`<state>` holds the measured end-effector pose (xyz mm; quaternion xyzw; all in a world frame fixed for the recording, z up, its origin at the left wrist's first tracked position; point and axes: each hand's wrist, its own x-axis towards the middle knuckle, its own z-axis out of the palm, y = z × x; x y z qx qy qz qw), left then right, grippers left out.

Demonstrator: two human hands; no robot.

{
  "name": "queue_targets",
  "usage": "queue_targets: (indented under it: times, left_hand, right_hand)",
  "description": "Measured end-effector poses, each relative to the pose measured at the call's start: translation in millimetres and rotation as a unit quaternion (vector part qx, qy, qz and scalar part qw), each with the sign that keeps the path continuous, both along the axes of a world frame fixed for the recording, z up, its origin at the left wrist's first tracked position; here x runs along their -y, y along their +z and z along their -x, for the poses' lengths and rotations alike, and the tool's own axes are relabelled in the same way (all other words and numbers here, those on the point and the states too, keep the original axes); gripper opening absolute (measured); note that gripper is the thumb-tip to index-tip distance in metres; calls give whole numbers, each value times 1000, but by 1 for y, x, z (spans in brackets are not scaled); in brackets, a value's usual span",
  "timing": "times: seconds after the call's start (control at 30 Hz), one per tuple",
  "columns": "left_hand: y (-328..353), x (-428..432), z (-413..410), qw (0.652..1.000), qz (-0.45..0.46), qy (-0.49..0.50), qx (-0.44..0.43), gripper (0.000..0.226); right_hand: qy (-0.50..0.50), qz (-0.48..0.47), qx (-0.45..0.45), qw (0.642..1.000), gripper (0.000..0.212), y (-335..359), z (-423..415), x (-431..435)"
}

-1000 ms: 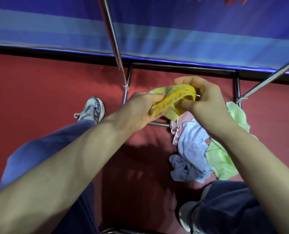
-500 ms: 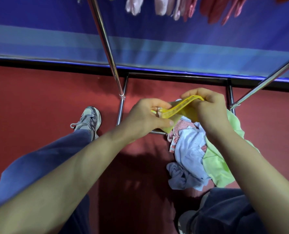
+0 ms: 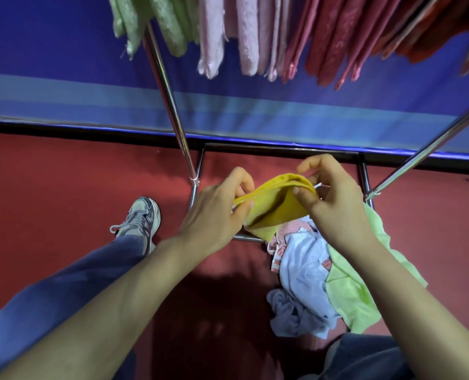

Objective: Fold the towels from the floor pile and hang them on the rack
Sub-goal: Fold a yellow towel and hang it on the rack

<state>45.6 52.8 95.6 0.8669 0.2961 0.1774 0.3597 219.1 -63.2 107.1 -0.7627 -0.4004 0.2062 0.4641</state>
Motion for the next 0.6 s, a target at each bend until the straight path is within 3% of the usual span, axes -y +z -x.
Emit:
queue_targets:
  times: [0.13, 0.37, 0.6]
  left_hand:
    - [3, -2, 2, 995, -68, -63, -30, 37]
    - [1, -4, 4, 989, -88, -105, -62, 54]
    - [-12, -12, 6, 992, -107, -63, -11, 27]
  right_hand:
    - [37, -4, 98, 994, 38, 3, 1, 2]
    - [69, -33, 213, 974, 33, -5, -4, 4]
    - [60, -4, 292, 955, 20, -17, -13, 3]
